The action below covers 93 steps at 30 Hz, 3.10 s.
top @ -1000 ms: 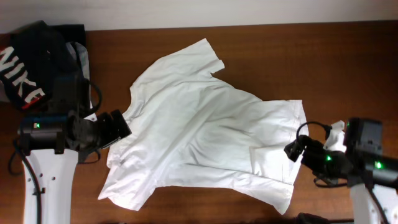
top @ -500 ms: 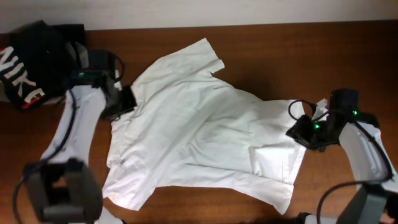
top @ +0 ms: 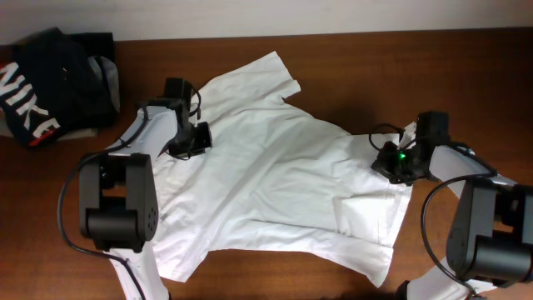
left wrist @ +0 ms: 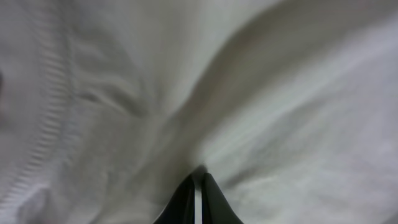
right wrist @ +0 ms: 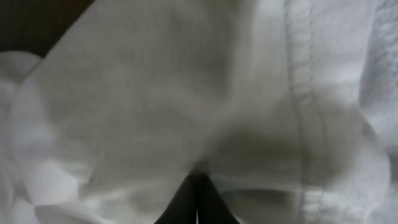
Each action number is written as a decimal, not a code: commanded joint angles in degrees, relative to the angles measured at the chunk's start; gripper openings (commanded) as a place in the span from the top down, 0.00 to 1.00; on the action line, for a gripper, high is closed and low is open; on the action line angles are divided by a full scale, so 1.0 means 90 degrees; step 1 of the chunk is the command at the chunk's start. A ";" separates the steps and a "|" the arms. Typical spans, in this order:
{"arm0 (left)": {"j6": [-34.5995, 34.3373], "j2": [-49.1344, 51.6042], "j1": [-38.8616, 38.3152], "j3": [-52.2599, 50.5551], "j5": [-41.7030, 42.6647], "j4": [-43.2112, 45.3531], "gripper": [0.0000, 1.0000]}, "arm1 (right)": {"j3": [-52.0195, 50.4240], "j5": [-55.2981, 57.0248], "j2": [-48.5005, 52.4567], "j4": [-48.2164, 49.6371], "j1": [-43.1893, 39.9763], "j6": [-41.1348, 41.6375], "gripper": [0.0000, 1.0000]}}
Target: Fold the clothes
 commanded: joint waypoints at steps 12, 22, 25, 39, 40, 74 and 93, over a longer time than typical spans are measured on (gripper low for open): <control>-0.0236 0.0284 0.1452 -0.0012 -0.0794 0.0886 0.87 | 0.1195 0.1086 0.0214 -0.0073 0.0034 0.0301 0.96; -0.0236 -0.0733 0.1086 0.1455 -0.0505 -0.0248 0.07 | 0.4779 -0.0316 0.0211 -0.4080 0.0134 -0.0709 0.51; -0.0238 -0.1197 0.0923 0.1525 -0.0262 -0.0792 0.01 | 0.4806 -0.0663 0.0214 -0.4816 0.0571 -0.0729 0.12; -0.0236 -0.2200 0.0770 0.1511 -0.1105 -0.2557 0.01 | 0.2985 0.1581 -0.2288 -0.5855 0.1821 0.0022 0.12; -0.0236 -0.2200 0.0770 0.1501 -0.1103 -0.2557 0.01 | 0.2273 0.1498 -0.2567 -0.5384 0.1821 0.0070 0.08; -0.0236 -0.2198 0.0770 0.1494 -0.1105 -0.2531 0.01 | 0.0010 0.0204 -0.0733 -0.1362 0.1821 -0.0342 0.28; -0.0236 -0.2198 0.0770 0.1491 -0.1103 -0.2562 0.01 | 0.0019 0.0345 -0.0772 -0.1377 0.1698 0.0211 0.96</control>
